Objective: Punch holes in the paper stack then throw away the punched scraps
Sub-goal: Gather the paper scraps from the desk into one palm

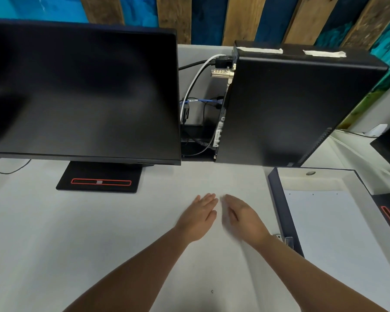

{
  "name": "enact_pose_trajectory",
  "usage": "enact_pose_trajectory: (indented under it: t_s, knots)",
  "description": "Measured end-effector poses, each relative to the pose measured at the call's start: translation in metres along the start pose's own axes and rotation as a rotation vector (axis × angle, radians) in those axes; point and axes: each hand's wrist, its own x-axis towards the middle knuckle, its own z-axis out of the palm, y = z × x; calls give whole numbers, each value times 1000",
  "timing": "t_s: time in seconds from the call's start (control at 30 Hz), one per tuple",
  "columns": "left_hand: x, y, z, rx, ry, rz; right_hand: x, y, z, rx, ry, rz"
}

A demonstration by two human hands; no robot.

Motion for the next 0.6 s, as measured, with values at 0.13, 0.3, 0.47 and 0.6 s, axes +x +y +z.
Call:
enact_pose_trajectory:
  t_s: [0.13, 0.3, 0.47, 0.6]
  knots:
    - [-8, -1, 1, -4, 28, -8, -11, 7, 7, -138, -29, 107]
    - [-11, -2, 1, 69, -29, 2, -19, -5, 10, -109, -170, 19]
    - [-16, 0, 0, 8, 13, 39, -2, 8, -3, -72, -70, 189]
    - [-20, -5, -2, 21, 89, 10, 17, 17, -7, -222, -179, 250]
